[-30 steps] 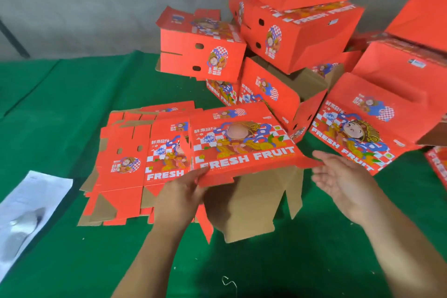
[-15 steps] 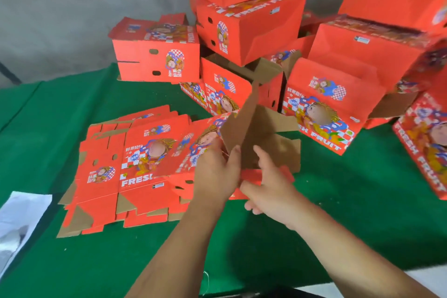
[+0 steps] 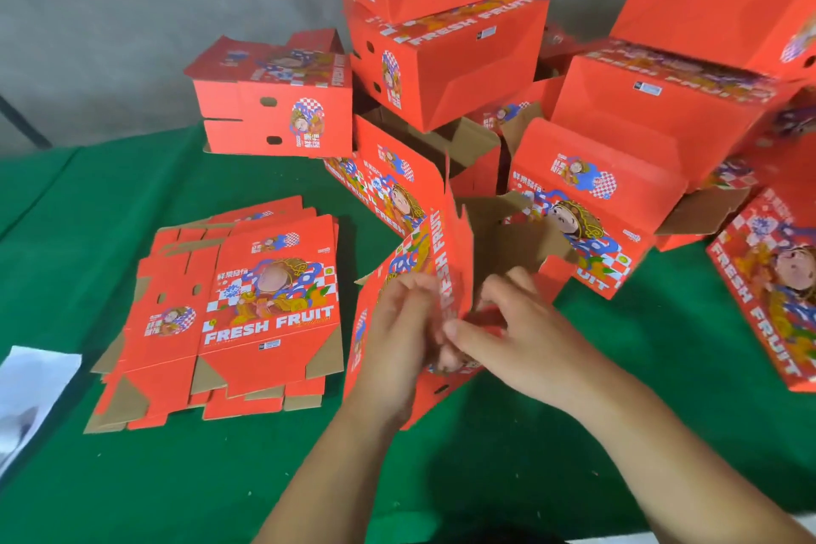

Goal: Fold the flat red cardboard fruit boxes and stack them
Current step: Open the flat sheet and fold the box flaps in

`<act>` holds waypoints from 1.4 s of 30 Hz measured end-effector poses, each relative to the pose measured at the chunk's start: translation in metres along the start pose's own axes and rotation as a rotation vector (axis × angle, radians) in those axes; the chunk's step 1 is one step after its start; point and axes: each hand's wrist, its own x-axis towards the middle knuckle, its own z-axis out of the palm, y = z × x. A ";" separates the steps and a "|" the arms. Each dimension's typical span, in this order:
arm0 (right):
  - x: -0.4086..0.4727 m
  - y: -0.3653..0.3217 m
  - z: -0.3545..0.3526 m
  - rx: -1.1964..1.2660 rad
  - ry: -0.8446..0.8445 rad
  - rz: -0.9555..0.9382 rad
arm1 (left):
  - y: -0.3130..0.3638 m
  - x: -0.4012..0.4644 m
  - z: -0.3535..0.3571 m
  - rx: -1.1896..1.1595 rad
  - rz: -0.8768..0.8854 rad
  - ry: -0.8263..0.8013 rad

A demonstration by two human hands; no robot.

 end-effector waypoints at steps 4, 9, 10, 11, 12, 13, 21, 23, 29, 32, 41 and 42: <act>0.012 0.009 0.000 -0.221 0.120 0.002 | -0.025 0.006 -0.011 0.121 -0.034 0.143; 0.012 0.010 0.031 -0.320 0.123 -0.082 | -0.071 0.013 -0.035 0.397 -0.009 0.240; 0.012 0.010 0.039 -0.332 0.122 -0.084 | -0.078 0.017 -0.040 0.514 0.028 0.259; 0.012 0.008 0.044 -0.341 0.133 -0.076 | -0.083 0.020 -0.043 0.590 0.068 0.285; 0.014 0.007 0.046 -0.349 0.146 -0.067 | -0.086 0.022 -0.046 0.618 0.096 0.304; 0.016 0.006 0.045 -0.355 0.152 -0.062 | -0.089 0.024 -0.049 0.621 0.100 0.305; 0.006 0.014 0.021 -0.473 0.223 -0.310 | -0.089 0.025 -0.047 0.367 0.109 0.328; 0.008 0.028 0.008 -0.476 0.298 -0.341 | -0.077 0.035 -0.041 0.264 0.061 0.384; 0.026 0.090 -0.023 -0.338 0.316 -0.338 | -0.036 0.059 -0.060 0.016 0.181 0.421; 0.032 0.106 -0.031 -0.250 0.312 -0.371 | -0.028 0.060 -0.069 0.018 0.175 0.256; 0.043 0.120 -0.029 -0.135 0.529 -0.130 | 0.001 0.066 -0.067 -0.180 0.071 0.274; 0.046 0.121 -0.028 -0.110 0.533 -0.140 | 0.002 0.068 -0.065 -0.114 0.023 0.223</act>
